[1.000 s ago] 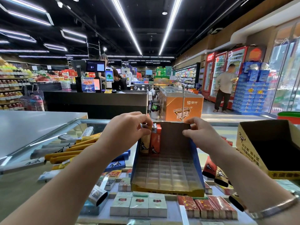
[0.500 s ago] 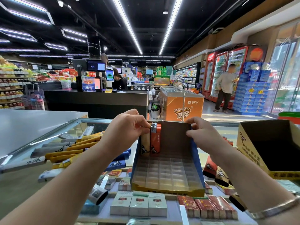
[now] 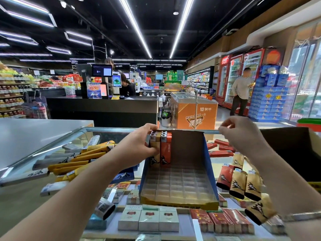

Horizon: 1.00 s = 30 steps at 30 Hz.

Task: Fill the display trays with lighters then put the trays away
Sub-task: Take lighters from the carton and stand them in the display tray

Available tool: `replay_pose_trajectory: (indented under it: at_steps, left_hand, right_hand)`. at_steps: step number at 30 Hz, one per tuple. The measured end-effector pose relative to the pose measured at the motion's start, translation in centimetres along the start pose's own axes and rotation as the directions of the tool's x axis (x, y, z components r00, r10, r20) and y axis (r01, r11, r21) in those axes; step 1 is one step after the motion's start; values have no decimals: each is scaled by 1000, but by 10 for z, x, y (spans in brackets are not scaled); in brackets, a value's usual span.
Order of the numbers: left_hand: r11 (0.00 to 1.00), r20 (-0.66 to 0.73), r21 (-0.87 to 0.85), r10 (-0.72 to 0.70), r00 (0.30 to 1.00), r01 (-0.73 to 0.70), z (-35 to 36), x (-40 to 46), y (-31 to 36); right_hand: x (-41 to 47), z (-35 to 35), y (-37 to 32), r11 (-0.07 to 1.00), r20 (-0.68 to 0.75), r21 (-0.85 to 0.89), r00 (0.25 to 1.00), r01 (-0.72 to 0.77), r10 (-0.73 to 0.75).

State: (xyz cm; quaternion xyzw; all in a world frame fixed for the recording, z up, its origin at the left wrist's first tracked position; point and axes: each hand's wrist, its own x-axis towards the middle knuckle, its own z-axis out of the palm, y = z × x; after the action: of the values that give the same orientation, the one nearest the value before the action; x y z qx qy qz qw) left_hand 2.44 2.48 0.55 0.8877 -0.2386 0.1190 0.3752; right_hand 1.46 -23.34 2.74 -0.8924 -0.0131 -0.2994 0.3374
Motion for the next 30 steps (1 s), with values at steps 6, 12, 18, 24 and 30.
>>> replay_pose_trajectory:
  at_steps: [6, 12, 18, 24, 30]
  left_hand:
    - [998, -47, 59, 15, 999, -12, 5, -1, 2]
    - [996, -87, 90, 28, 996, -20, 6, -1, 1]
    - [996, -82, 94, 16, 996, -8, 8, 0, 0]
    - [994, -84, 110, 4, 996, 5, 8, 0, 0]
    - [990, -88, 138, 11, 996, 1, 7, -2, 2]
  right_hand:
    - [-9, -5, -4, 897, 477, -422, 808, -135, 346]
    - [-17, 4, -12, 894, 573, -448, 759, -24, 308]
    - [-17, 14, -7, 847, 551, -529, 781, 55, 293]
    - [-13, 20, -5, 924, 515, -373, 810, -83, 281]
    - [-6, -5, -3, 933, 399, -304, 863, -193, 309]
